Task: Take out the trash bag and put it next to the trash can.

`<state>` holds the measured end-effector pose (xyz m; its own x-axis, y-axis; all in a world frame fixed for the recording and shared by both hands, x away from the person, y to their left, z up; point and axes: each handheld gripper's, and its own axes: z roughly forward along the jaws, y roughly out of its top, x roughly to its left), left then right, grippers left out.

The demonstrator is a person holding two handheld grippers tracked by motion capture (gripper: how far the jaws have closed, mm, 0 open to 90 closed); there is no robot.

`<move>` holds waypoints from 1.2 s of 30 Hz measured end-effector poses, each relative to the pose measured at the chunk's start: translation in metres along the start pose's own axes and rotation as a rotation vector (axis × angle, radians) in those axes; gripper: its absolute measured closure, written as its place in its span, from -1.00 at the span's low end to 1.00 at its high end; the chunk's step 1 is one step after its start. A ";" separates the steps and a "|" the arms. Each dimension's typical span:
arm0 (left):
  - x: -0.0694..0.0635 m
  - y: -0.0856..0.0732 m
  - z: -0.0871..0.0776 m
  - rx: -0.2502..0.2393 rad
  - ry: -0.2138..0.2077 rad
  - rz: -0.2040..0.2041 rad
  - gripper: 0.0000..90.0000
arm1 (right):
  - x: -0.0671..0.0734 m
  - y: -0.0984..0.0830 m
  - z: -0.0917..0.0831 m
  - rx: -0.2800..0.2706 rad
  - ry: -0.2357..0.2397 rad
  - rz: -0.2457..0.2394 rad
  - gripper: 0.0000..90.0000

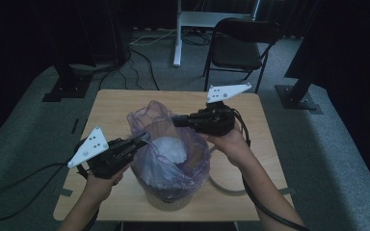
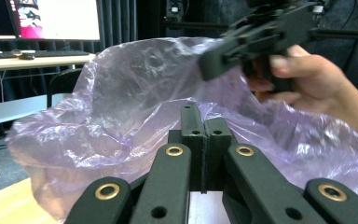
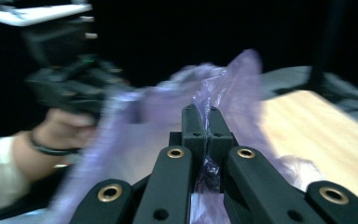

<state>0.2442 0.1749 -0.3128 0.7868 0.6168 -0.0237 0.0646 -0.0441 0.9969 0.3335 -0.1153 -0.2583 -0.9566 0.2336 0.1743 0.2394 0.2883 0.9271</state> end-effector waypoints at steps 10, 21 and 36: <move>-0.007 0.009 0.014 -0.019 0.021 -0.015 1.00 | 0.010 -0.016 0.023 0.036 0.129 0.057 0.52; -0.013 0.014 0.018 -0.044 -0.024 -0.029 1.00 | 0.017 -0.015 0.044 0.134 0.163 0.046 0.10; 0.004 0.004 0.002 0.058 -0.041 -0.129 -0.39 | 0.001 -0.012 0.031 0.131 0.050 0.002 1.00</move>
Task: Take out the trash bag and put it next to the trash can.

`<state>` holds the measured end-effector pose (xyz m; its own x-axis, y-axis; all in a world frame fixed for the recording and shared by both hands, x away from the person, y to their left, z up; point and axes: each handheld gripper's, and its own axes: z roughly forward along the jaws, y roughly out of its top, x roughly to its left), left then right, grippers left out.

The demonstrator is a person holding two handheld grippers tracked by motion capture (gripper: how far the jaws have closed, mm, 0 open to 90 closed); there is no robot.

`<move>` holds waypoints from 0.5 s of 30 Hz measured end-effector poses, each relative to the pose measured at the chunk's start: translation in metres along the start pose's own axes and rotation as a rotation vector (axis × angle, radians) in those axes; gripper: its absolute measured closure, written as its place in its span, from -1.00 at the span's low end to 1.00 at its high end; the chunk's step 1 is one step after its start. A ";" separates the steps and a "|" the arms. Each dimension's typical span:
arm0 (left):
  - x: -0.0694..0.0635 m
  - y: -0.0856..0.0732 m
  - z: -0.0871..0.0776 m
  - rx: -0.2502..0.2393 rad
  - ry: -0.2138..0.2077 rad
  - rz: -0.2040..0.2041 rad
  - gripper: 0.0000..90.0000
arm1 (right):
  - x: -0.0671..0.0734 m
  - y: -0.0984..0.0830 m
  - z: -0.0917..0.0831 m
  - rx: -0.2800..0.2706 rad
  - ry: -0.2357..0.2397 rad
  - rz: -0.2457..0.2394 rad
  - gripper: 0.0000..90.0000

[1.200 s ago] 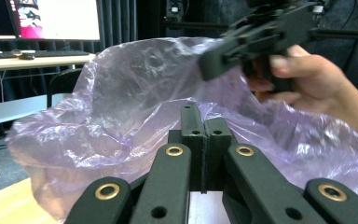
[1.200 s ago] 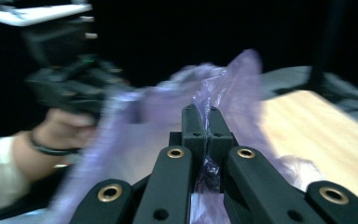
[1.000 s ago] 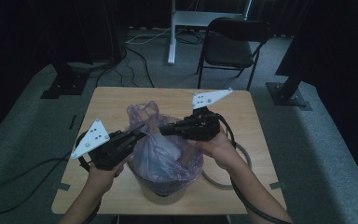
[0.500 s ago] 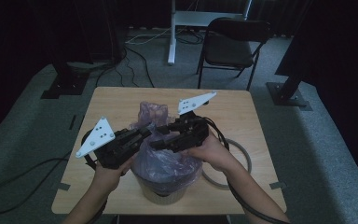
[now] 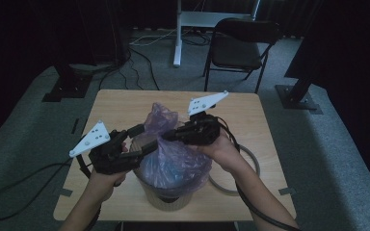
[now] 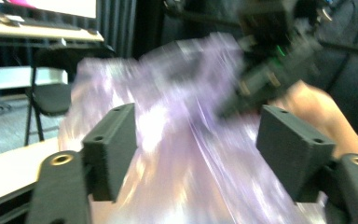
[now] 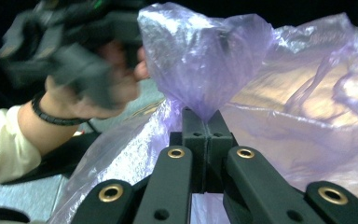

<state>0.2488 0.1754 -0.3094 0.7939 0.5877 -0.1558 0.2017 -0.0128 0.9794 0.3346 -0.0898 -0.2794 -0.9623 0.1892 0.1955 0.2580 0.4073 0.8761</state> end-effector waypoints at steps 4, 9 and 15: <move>-0.005 0.000 -0.003 0.083 0.008 0.034 -0.62 | -0.011 0.012 -0.016 -0.066 0.004 0.028 1.00; -0.014 0.001 0.003 0.161 0.037 0.092 -0.74 | -0.008 0.037 -0.031 -0.113 0.006 0.011 1.00; -0.010 -0.001 0.016 0.222 0.039 0.080 -0.63 | 0.002 0.057 -0.041 -0.149 0.021 -0.019 1.00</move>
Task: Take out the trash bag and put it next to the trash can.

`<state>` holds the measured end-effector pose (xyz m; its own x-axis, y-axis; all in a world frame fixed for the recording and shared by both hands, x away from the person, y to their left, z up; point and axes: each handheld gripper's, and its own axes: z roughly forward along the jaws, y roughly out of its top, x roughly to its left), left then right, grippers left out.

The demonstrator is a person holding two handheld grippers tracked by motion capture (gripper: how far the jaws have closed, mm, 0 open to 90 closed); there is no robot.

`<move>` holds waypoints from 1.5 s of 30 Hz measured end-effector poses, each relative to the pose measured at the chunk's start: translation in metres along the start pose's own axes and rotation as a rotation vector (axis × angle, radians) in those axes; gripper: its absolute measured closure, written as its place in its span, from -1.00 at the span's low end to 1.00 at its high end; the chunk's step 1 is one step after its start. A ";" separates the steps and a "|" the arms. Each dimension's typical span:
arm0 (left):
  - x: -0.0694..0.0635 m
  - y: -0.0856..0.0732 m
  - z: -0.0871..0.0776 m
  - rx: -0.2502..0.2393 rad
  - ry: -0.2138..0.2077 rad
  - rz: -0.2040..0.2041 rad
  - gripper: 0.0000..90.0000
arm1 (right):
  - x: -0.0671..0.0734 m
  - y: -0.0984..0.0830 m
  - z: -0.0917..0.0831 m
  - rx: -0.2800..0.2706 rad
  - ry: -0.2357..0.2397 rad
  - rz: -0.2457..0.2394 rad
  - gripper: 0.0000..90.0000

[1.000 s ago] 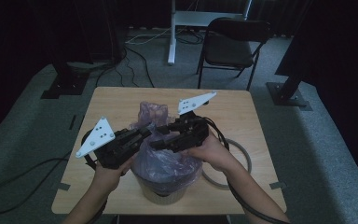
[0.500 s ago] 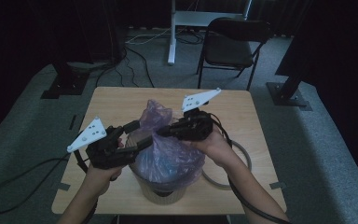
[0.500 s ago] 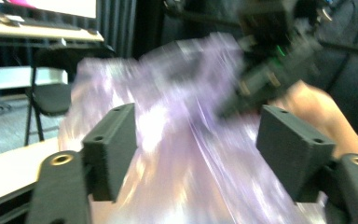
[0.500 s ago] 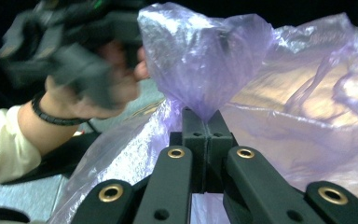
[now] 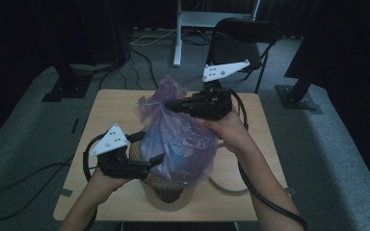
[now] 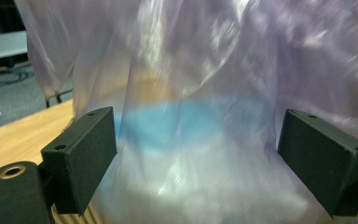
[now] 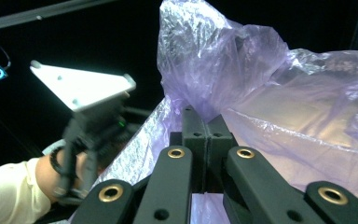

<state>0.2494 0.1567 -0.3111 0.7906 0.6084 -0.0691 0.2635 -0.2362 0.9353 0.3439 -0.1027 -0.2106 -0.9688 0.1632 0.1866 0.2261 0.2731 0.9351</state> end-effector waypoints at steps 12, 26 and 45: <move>0.003 -0.006 0.000 -0.069 -0.027 -0.004 0.99 | -0.006 -0.008 0.003 0.009 0.041 0.045 1.00; 0.007 0.006 -0.013 -0.229 -0.006 -0.145 0.99 | -0.009 -0.059 0.035 0.168 0.187 0.090 -0.18; 0.002 0.004 -0.028 -0.214 0.007 -0.106 0.04 | -0.008 -0.054 0.035 0.199 0.113 0.076 1.00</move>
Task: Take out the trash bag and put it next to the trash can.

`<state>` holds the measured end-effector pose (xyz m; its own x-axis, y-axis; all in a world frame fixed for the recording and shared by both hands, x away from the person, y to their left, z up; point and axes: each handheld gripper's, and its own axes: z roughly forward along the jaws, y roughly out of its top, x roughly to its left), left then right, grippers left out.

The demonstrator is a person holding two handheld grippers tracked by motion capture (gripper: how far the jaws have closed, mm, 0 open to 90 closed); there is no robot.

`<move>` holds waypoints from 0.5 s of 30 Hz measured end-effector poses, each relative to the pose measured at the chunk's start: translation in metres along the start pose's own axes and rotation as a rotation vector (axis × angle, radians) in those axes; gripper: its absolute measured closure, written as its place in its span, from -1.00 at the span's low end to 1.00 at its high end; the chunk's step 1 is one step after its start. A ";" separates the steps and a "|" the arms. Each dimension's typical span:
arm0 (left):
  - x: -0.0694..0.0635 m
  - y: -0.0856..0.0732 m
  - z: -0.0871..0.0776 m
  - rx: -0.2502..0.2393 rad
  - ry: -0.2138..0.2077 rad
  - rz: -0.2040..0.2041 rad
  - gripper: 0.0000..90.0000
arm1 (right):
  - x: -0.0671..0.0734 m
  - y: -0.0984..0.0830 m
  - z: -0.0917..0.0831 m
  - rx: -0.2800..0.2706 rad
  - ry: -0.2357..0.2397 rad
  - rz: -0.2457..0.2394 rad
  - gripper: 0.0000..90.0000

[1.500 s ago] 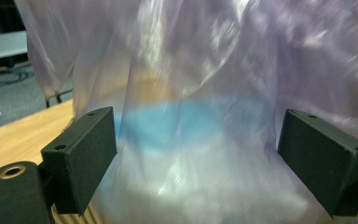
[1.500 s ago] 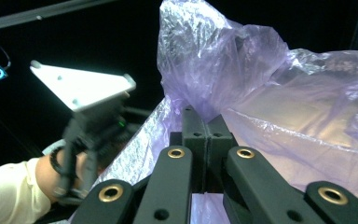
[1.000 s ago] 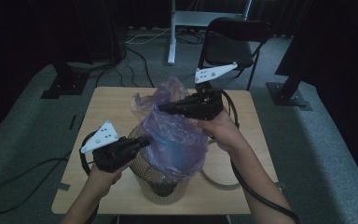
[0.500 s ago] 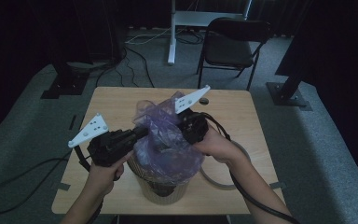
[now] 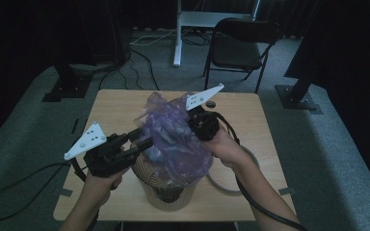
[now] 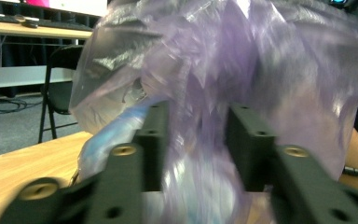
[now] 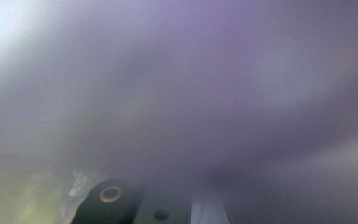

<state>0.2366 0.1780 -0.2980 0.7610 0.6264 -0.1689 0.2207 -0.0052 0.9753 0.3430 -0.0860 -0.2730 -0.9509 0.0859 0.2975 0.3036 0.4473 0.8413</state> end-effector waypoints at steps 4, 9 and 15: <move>-0.001 -0.001 -0.009 0.013 0.011 -0.018 -0.34 | -0.002 0.004 -0.009 -0.035 -0.002 0.013 1.00; -0.002 -0.006 -0.021 0.018 0.002 -0.026 -0.61 | -0.003 0.008 -0.018 -0.075 0.012 0.020 1.00; 0.002 -0.021 -0.047 0.018 0.065 -0.045 -0.76 | -0.001 0.020 -0.031 -0.123 0.016 0.004 1.00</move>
<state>0.2049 0.2160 -0.3120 0.7088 0.6759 -0.2019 0.2650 0.0101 0.9642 0.3515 -0.1042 -0.2422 -0.9488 0.0726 0.3074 0.3135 0.3340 0.8889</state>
